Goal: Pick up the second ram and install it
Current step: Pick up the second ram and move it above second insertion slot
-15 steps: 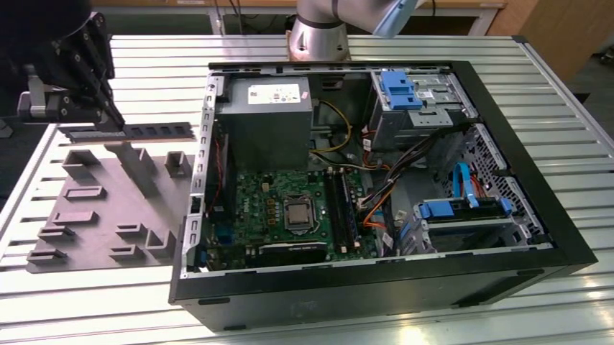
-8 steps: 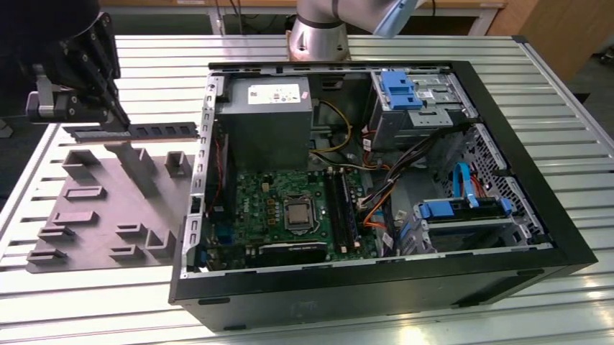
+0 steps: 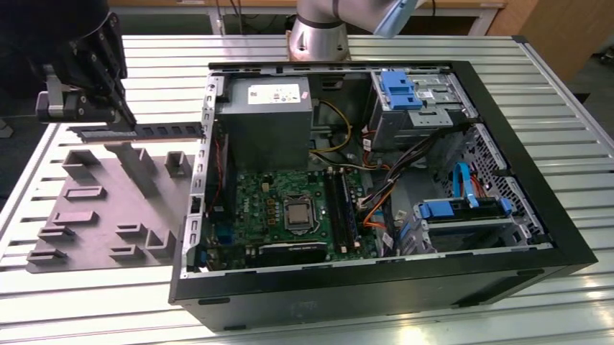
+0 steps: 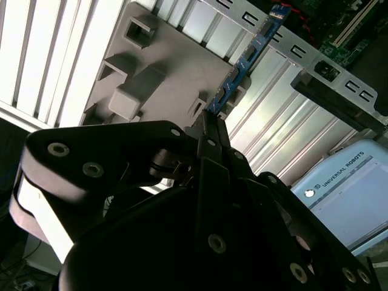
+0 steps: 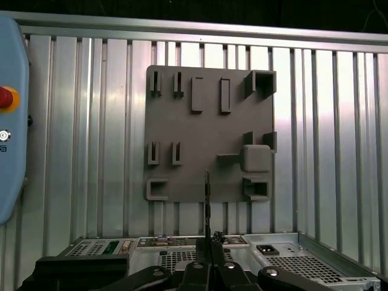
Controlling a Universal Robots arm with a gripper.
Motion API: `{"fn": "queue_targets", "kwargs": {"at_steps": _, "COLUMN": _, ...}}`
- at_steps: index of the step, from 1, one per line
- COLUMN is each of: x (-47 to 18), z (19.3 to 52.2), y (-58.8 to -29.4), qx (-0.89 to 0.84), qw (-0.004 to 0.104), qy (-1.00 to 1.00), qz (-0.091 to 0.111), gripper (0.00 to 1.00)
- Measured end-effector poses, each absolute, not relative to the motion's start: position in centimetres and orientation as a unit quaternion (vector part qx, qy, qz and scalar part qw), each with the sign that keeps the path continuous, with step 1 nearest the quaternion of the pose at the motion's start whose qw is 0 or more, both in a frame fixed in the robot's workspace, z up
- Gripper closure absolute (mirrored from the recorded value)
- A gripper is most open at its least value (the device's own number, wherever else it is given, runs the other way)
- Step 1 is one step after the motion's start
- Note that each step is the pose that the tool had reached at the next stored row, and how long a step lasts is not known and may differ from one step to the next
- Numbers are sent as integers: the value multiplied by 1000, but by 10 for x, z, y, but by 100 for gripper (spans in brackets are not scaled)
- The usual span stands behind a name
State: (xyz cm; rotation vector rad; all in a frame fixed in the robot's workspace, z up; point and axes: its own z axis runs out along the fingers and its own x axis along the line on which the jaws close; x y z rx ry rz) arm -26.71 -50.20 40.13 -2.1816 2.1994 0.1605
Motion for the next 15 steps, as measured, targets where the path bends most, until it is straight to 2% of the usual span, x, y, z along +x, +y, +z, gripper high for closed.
{"fn": "queue_targets", "kwargs": {"at_steps": 15, "x": -254, "z": 401, "y": -502, "qx": -703, "qw": 20, "qy": 709, "qz": 52, "gripper": 89}}
